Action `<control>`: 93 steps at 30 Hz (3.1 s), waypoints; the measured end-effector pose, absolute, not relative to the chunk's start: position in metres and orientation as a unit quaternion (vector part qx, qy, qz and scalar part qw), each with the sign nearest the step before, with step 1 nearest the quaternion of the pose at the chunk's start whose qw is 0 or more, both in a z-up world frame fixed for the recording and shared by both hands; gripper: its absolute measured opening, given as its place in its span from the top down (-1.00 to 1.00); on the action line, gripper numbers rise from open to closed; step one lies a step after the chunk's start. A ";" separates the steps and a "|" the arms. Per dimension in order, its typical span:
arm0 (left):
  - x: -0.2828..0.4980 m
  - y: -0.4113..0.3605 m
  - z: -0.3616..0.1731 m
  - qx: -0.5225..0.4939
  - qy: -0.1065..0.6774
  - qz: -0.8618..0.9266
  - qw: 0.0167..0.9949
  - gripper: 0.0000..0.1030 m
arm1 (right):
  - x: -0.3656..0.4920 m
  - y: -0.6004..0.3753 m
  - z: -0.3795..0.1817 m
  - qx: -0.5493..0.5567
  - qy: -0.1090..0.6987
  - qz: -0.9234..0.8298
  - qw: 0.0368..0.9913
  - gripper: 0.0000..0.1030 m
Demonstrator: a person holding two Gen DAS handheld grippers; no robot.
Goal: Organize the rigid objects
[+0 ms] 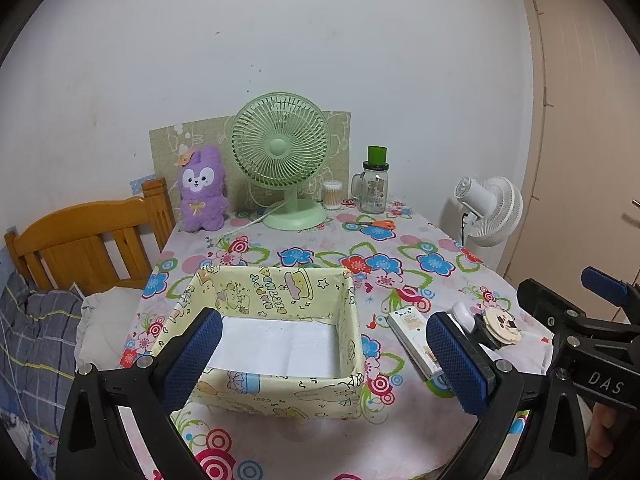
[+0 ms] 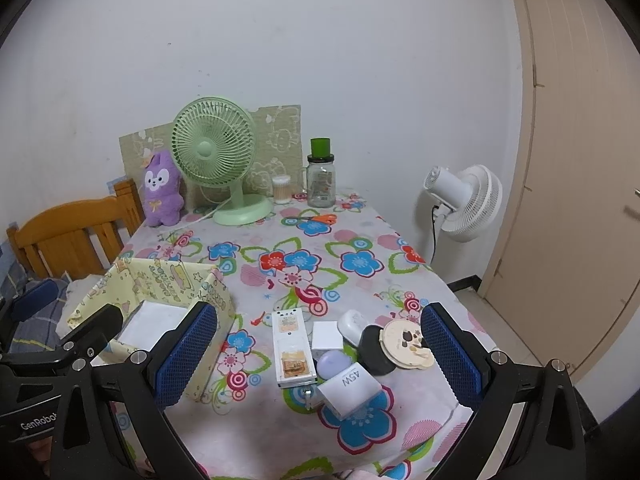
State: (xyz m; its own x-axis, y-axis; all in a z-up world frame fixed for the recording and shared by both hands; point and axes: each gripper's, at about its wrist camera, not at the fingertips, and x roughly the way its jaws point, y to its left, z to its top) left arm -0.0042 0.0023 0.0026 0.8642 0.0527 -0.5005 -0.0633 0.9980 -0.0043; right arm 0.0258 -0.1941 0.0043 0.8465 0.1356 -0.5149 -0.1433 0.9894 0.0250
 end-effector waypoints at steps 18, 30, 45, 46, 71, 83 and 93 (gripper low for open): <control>0.014 -0.015 -0.006 -0.012 0.275 0.034 0.961 -0.98 | 0.044 -0.202 -0.003 -0.005 0.274 0.080 0.958 -0.91; 0.033 -0.037 -0.024 -0.003 0.298 0.028 0.954 -0.74 | 0.062 -0.219 -0.023 0.002 0.293 0.082 0.953 -0.82; 0.071 -0.092 -0.054 0.018 0.344 -0.015 0.939 -0.57 | 0.092 -0.251 -0.054 0.011 0.324 0.068 0.944 -0.76; 0.074 -0.095 -0.056 0.018 0.348 -0.018 0.937 -0.57 | 0.094 -0.253 -0.057 0.011 0.326 0.066 0.943 -0.76; 0.130 -0.113 -0.116 0.002 0.436 -0.021 0.900 -0.27 | 0.142 -0.276 -0.116 0.030 0.400 0.044 0.915 -0.72; 0.138 -0.119 -0.119 0.020 0.430 0.005 0.903 -0.24 | 0.161 -0.291 -0.137 0.063 0.428 0.018 0.902 -0.71; 0.131 -0.121 -0.125 0.014 0.445 0.006 0.895 -0.22 | 0.168 -0.288 -0.155 0.079 0.442 0.030 0.893 -0.61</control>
State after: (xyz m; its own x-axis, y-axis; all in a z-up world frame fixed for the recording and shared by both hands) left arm 0.1311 -0.1210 -0.1249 0.6034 0.0238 -0.7971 0.0007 0.9995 0.0303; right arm 0.1680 -0.2881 -0.1551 0.6082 0.1226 -0.7842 0.0164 0.9858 0.1669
